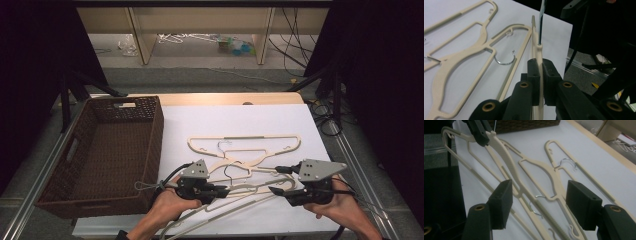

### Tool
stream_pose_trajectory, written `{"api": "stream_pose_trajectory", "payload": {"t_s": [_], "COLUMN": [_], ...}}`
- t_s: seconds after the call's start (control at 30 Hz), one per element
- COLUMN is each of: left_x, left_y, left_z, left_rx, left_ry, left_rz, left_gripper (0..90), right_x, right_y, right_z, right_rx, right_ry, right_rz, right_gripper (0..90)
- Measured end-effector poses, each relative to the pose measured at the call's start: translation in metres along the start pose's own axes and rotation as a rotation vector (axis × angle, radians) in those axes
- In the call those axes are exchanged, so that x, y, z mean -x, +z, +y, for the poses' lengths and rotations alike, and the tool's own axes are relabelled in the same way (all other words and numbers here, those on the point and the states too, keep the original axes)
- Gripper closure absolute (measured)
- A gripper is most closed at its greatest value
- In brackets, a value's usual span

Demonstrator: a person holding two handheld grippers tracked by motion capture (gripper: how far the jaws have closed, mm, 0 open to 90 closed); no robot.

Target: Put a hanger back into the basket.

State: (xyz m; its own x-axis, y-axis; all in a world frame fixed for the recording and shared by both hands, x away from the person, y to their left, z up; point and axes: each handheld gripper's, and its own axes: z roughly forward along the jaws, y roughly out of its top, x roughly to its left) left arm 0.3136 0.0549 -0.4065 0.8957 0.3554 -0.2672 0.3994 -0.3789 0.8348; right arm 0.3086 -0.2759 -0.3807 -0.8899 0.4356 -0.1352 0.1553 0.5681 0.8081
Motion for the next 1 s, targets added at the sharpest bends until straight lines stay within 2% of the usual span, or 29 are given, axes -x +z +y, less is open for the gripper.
{"api": "stream_pose_trajectory", "payload": {"t_s": [0.07,0.13,0.17,0.2,0.23,0.27,0.37,0.43,0.47,0.53,0.57,0.6,0.67,0.7,0.8,0.83,0.87,0.93,0.97,1.0], "left_x": [0.003,0.003,0.004,0.004,0.004,0.004,0.002,0.0,0.0,0.0,-0.001,-0.001,-0.001,0.0,-0.002,-0.002,-0.008,-0.015,-0.015,-0.022], "left_y": [-0.004,-0.007,-0.014,-0.018,-0.018,-0.027,-0.036,-0.052,-0.052,-0.062,-0.068,-0.08,-0.085,-0.097,-0.117,-0.117,-0.132,-0.149,-0.149,-0.162], "left_z": [0.004,0.006,0.009,0.012,0.012,0.017,0.022,0.03,0.03,0.035,0.038,0.045,0.049,0.058,0.073,0.073,0.081,0.086,0.086,0.087], "left_rx": [0.029,0.029,0.046,0.049,0.049,0.066,0.094,0.14,0.14,0.177,0.188,0.218,0.23,0.246,0.275,0.275,0.288,0.303,0.303,0.314], "left_ry": [0.0,-0.003,-0.008,0.003,0.003,-0.004,-0.01,-0.014,-0.014,-0.029,-0.035,-0.04,-0.034,-0.024,-0.027,-0.027,-0.031,-0.043,-0.043,-0.057], "left_rz": [0.015,0.019,0.027,0.046,0.046,0.061,0.071,0.109,0.109,0.124,0.132,0.139,0.148,0.162,0.168,0.168,0.193,0.228,0.228,0.265], "left_gripper": [85.6,85.6,85.6,85.6,85.6,85.6,85.6,85.6,85.6,85.6,85.6,85.6,85.6,85.6,85.6,85.6,85.6,85.6,85.6,85.6], "right_x": [-0.006,-0.009,-0.01,-0.012,-0.012,-0.015,-0.018,-0.018,-0.018,-0.018,-0.017,-0.016,-0.015,-0.015,-0.017,-0.017,-0.018,-0.019,-0.019,-0.02], "right_y": [-0.01,-0.014,-0.016,-0.017,-0.017,-0.018,-0.014,-0.01,-0.008,-0.005,0.0,0.002,0.005,0.006,0.011,0.012,0.014,0.016,0.016,0.017], "right_z": [-0.004,-0.005,-0.006,-0.007,-0.007,-0.009,-0.015,-0.02,-0.023,-0.026,-0.031,-0.034,-0.037,-0.038,-0.04,-0.041,-0.041,-0.042,-0.042,-0.043], "right_rx": [0.022,0.037,0.044,0.061,0.061,0.069,0.072,0.089,0.084,0.081,0.075,0.071,0.069,0.058,0.055,0.055,0.048,0.033,0.033,0.031], "right_ry": [0.01,0.026,0.033,0.043,0.043,0.068,0.097,0.131,0.148,0.162,0.192,0.202,0.211,0.216,0.215,0.21,0.205,0.203,0.203,0.2], "right_rz": [-0.037,-0.043,-0.049,-0.063,-0.063,-0.069,-0.082,-0.098,-0.102,-0.107,-0.106,-0.103,-0.11,-0.102,-0.088,-0.083,-0.066,-0.059,-0.059,-0.058], "right_gripper": [38.9,38.8,38.6,38.2,38.2,37.1,35.8,35.0,34.7,34.5,34.1,33.9,33.4,33.1,33.0,32.8,32.5,32.4,32.4,32.5]}}
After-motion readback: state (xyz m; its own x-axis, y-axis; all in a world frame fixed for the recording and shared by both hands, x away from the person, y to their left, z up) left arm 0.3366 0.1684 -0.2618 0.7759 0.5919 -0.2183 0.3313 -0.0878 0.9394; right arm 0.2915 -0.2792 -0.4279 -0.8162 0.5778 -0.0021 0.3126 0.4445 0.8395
